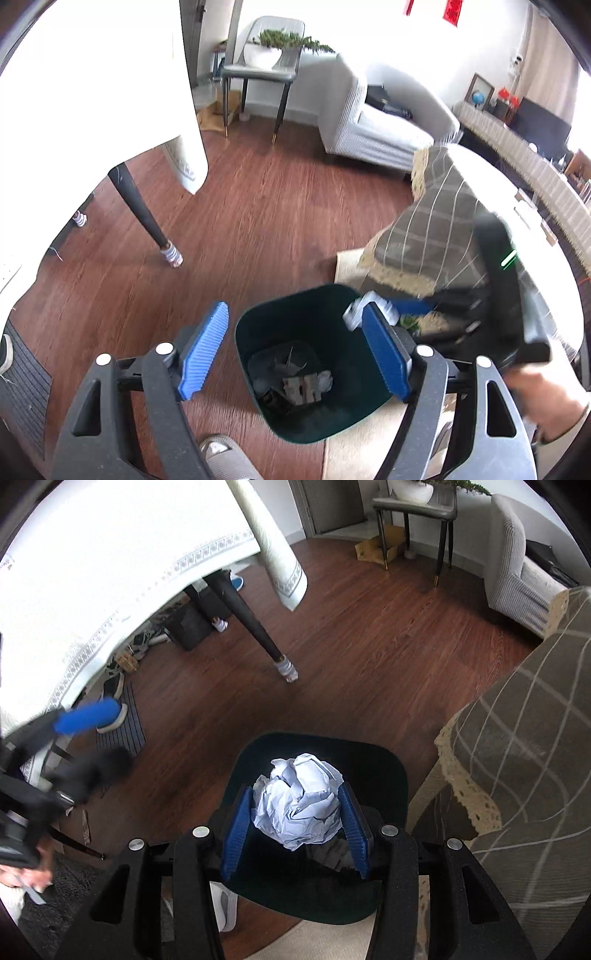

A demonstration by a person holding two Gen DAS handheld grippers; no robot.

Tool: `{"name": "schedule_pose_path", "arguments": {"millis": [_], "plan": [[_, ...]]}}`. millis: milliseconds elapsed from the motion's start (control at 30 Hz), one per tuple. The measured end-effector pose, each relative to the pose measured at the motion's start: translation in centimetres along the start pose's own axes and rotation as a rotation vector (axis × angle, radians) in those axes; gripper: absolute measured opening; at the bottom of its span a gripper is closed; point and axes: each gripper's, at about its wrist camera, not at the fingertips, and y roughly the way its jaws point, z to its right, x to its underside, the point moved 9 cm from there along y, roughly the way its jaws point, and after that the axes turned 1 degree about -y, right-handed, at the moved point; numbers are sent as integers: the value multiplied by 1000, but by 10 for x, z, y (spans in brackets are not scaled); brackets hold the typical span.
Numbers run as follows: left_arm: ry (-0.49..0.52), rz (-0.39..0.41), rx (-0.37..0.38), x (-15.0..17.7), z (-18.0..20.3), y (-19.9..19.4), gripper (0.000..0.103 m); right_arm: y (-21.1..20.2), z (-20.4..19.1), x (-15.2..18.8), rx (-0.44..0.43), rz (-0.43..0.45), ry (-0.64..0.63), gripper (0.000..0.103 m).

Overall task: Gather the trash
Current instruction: 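Open the left gripper to drop the black tissue pack into the bin, then open the right gripper to drop the paper ball into the bin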

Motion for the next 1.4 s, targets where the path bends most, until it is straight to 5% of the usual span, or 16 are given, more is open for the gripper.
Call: {"name": "schedule_pose_path", "arguments": {"millis": [333, 600, 1067, 1400], "plan": [[-6, 60, 22, -24, 16, -29, 51, 45, -4, 33, 26, -141, -13, 49], [70, 134, -20, -38, 29, -46, 47, 53, 2, 57, 55, -205, -23, 55], [16, 179, 26, -57, 55, -57, 47, 1, -2, 56, 39, -107, -70, 55], [38, 191, 44, -57, 94, -57, 47, -47, -17, 47, -55, 4, -123, 55]]}}
